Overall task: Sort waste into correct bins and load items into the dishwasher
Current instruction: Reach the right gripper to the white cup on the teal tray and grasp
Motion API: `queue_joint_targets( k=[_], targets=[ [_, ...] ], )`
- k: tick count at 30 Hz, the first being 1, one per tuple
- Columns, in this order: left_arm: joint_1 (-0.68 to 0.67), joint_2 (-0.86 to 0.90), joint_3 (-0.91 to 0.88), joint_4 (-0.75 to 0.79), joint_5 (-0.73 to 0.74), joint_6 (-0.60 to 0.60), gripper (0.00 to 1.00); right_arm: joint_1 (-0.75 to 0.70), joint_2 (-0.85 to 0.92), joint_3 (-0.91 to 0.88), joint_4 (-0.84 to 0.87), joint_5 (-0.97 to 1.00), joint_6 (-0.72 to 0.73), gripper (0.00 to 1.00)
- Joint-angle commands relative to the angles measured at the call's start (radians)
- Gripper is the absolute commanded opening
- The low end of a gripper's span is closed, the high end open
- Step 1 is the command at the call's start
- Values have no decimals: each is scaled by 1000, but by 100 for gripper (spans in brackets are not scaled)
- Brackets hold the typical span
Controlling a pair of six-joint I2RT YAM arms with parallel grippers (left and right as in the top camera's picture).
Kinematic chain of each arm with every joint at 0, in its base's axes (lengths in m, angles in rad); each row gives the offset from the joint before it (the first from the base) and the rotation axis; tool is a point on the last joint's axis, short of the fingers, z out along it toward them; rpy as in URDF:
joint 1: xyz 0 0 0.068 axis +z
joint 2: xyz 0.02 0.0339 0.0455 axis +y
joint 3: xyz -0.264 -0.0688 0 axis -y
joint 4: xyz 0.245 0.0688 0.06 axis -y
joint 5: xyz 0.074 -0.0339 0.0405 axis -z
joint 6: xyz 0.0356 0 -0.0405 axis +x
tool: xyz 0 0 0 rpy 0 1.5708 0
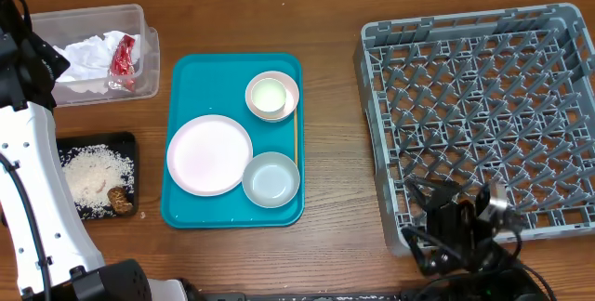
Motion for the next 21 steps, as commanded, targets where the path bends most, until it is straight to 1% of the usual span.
queue_joint_targets(
  k=[1, 3, 6, 12, 14, 15, 16, 18, 21],
  targets=[
    [4, 6, -1, 0, 6, -10, 100, 5, 37, 143, -138, 72, 127, 100],
    [4, 6, -1, 0, 6, -10, 100, 5, 88, 237, -236, 61, 35, 100],
    [4, 6, -1, 0, 6, -10, 100, 5, 216, 422, -445, 40, -90, 100],
    [4, 6, -1, 0, 6, -10, 100, 11, 588, 829, -782, -121, -327, 99],
    [4, 6, -1, 0, 6, -10, 100, 41, 715, 974, -947, -109, -441, 99],
    [4, 6, -1, 0, 6, -10, 100, 62, 764, 1034, -1028, -72, -492, 99],
    [4, 6, -1, 0, 6, -10, 100, 105, 833, 1120, -1155, 24, -559, 99],
    [4, 6, -1, 0, 6, -10, 100, 195, 929, 1236, -1326, 236, -635, 99],
    [4, 6, -1, 0, 6, -10, 100, 397, 1086, 1376, -1508, 580, -652, 99]
  ],
)
